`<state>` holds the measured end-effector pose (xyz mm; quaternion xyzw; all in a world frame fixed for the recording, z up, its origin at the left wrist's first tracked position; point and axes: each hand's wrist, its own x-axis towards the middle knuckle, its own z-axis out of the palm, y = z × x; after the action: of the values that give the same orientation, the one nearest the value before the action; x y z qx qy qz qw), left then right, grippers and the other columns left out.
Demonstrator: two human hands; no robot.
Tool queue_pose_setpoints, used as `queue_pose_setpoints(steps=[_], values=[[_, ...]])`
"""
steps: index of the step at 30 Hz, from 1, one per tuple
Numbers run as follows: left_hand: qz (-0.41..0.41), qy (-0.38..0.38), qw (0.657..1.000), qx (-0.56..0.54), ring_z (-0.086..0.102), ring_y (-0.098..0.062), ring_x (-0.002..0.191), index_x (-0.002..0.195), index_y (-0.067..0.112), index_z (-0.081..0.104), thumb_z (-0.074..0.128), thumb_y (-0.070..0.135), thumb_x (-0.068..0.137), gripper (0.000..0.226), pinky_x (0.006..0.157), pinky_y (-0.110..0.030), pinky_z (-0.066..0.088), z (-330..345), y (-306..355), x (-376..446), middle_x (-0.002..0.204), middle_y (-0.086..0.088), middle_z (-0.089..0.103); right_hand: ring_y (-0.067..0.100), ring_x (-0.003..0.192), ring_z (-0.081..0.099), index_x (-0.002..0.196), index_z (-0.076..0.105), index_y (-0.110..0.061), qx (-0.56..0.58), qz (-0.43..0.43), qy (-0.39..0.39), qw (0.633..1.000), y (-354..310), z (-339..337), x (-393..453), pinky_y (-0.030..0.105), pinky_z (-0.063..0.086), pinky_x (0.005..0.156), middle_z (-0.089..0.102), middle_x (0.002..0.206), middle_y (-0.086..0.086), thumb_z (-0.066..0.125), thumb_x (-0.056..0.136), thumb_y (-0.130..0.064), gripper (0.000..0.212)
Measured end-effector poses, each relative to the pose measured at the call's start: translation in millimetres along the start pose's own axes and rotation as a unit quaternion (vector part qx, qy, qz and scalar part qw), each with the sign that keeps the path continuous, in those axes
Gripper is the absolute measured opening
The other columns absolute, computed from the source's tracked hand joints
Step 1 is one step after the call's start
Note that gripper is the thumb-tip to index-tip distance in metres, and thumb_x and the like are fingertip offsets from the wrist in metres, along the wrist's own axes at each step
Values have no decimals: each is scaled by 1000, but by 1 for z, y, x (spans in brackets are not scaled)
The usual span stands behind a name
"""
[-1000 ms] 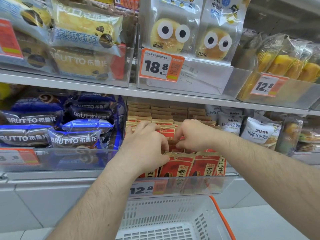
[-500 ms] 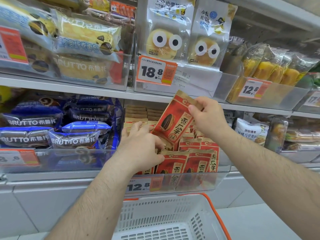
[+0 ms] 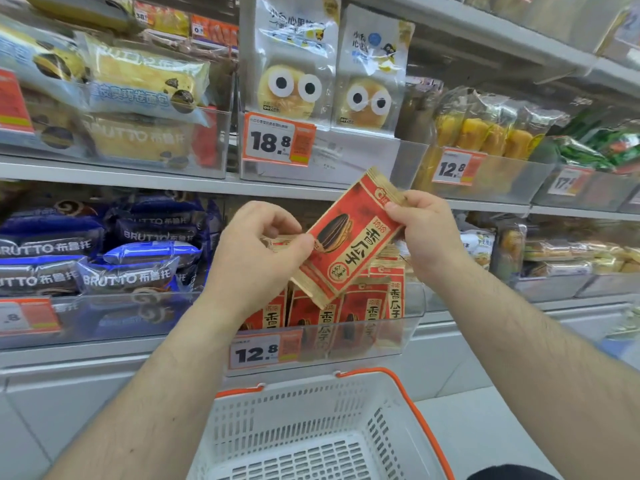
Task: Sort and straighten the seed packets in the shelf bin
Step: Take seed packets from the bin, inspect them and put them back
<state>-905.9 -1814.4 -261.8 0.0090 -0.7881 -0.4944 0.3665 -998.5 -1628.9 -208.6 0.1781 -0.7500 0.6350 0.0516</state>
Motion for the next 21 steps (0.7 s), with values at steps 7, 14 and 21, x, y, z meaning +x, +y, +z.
queue_pose_setpoints(steps=[7, 14, 21], values=[[-140, -108, 956, -234, 63, -7, 74, 96, 18, 65, 72, 19, 88, 11, 65, -24, 53, 16, 11, -24, 86, 6, 67, 12, 57, 62, 77, 61, 5, -80, -35, -140, 986, 15, -11, -41, 27, 50, 59, 65, 61, 4, 60, 90, 1, 14], [-304, -196, 878, -312, 74, -23, 82, 101, 14, 73, 62, 10, 93, 14, 66, -33, 59, 51, -1, -68, 96, -11, 77, 18, 67, 64, 73, 67, -8, -142, -15, -194, 971, 58, -17, -73, 35, 53, 64, 69, 71, 7, 72, 84, -11, 12], [-400, -168, 843, -318, 74, -25, 85, 107, 10, 72, 61, 7, 94, 17, 80, -41, 59, 68, -18, -91, 99, -12, 77, 4, 49, 49, 71, 65, -10, -15, 71, -109, 991, 107, -24, -96, 17, 43, 51, 57, 52, -9, 61, 95, -11, 24]])
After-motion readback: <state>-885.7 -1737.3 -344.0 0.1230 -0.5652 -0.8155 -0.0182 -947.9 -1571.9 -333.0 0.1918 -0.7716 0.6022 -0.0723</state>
